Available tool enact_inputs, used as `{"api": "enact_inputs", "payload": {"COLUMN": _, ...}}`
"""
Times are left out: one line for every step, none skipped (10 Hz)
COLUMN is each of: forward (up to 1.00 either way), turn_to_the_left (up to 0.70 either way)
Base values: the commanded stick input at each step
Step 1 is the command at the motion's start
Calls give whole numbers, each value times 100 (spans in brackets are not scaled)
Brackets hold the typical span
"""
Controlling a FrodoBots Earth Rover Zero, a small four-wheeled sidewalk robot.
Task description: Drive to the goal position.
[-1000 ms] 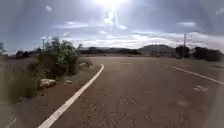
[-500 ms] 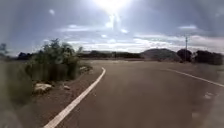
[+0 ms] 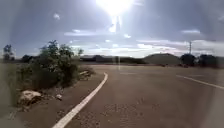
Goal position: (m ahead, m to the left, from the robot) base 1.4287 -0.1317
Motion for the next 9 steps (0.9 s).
{"api": "enact_inputs", "payload": {"forward": 89, "turn_to_the_left": 0}}
{"api": "enact_inputs", "payload": {"forward": 89, "turn_to_the_left": 0}}
{"api": "enact_inputs", "payload": {"forward": 90, "turn_to_the_left": 0}}
{"api": "enact_inputs", "payload": {"forward": 99, "turn_to_the_left": 0}}
{"api": "enact_inputs", "payload": {"forward": 99, "turn_to_the_left": 0}}
{"api": "enact_inputs", "payload": {"forward": 99, "turn_to_the_left": 0}}
{"api": "enact_inputs", "payload": {"forward": 99, "turn_to_the_left": 0}}
{"api": "enact_inputs", "payload": {"forward": 99, "turn_to_the_left": 0}}
{"api": "enact_inputs", "payload": {"forward": 99, "turn_to_the_left": 0}}
